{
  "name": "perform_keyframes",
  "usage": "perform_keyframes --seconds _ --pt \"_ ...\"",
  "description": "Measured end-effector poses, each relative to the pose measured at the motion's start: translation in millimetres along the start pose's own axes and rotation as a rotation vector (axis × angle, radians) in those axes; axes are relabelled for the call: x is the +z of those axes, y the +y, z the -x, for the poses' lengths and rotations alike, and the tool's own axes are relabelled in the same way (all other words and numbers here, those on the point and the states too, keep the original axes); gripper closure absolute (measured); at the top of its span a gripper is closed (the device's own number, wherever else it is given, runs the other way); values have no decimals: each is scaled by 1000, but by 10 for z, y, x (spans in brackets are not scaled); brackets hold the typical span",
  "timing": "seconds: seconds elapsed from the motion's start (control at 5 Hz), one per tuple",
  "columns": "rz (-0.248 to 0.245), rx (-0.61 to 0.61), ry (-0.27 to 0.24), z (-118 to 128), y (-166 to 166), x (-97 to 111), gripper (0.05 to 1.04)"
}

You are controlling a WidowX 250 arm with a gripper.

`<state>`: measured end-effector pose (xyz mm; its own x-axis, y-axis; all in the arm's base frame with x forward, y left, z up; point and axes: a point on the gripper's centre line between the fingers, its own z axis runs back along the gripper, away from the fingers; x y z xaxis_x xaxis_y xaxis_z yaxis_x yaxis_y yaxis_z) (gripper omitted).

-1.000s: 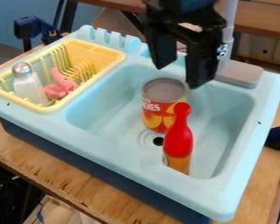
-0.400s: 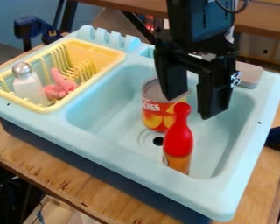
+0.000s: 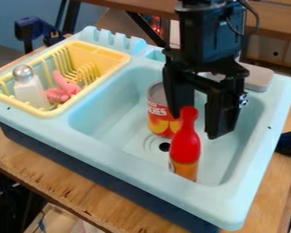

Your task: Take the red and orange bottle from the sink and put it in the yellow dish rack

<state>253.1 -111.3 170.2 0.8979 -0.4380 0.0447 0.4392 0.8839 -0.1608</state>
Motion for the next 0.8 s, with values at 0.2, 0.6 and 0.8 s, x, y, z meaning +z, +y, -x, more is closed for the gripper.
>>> perform_keyframes --seconds 0.2,0.6,0.8 --pt "-44 4 43 31 -26 -9 134" --pt "-62 42 71 66 -7 39 720" --pt "-73 89 114 78 11 38 761"
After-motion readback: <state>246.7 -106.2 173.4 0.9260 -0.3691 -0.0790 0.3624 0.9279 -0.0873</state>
